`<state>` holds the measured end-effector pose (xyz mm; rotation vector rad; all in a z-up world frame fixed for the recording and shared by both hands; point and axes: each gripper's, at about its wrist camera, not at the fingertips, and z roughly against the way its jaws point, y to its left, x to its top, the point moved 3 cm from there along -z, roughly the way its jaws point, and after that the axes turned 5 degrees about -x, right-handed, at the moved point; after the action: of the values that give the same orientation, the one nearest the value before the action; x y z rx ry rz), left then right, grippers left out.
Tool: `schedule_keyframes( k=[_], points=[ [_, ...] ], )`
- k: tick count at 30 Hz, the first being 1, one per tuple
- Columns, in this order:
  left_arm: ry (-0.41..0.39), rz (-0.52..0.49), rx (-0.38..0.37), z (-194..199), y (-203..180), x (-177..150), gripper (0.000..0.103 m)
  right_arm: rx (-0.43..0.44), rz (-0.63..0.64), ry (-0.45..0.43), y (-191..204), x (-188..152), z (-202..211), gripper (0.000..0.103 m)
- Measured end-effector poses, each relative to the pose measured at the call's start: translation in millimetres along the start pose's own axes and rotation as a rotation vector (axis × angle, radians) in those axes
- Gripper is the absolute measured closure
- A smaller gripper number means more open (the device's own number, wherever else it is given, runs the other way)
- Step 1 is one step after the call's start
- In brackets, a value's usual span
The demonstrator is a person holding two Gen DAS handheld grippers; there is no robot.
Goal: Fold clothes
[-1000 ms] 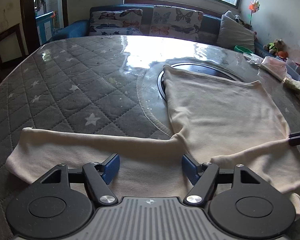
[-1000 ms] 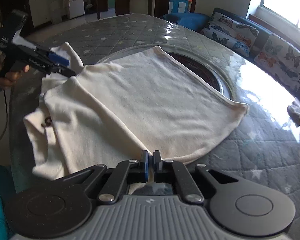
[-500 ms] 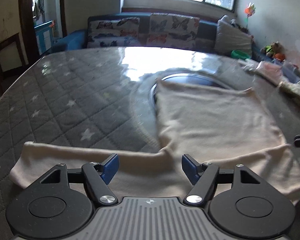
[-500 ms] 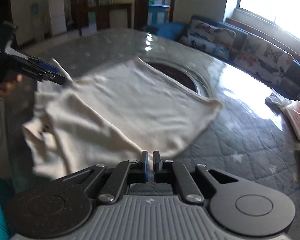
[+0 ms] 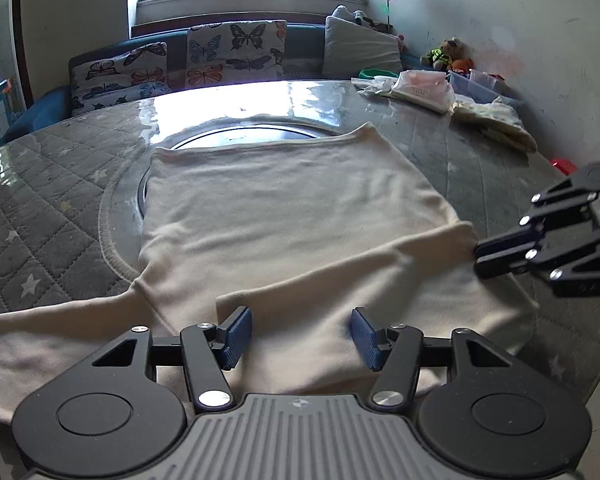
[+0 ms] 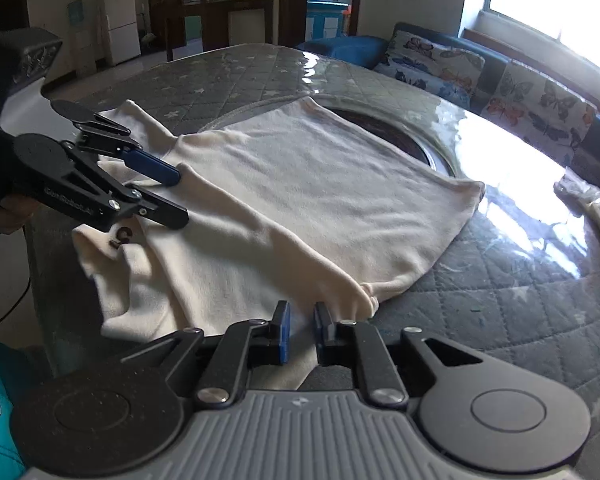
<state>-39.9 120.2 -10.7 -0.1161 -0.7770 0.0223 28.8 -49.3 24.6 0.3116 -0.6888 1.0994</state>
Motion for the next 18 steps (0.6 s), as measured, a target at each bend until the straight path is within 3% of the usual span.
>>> schedule_keyframes(
  k=[4,7,12,18],
  points=[
    [-0.004,0.001,0.010,5,4,-5,0.044,0.041,0.000,-0.009,14,-5,6,0.082],
    [-0.007,0.008,0.014,7,7,-8,0.043,0.025,0.036,0.009,26,-13,2,0.081],
    [-0.039,0.050,0.024,23,19,-7,0.041,0.029,0.021,-0.023,29,12,5,0.081],
    [-0.072,0.137,0.096,47,52,-14,0.040,0.051,-0.020,-0.054,42,43,-23,0.081]
  ],
)
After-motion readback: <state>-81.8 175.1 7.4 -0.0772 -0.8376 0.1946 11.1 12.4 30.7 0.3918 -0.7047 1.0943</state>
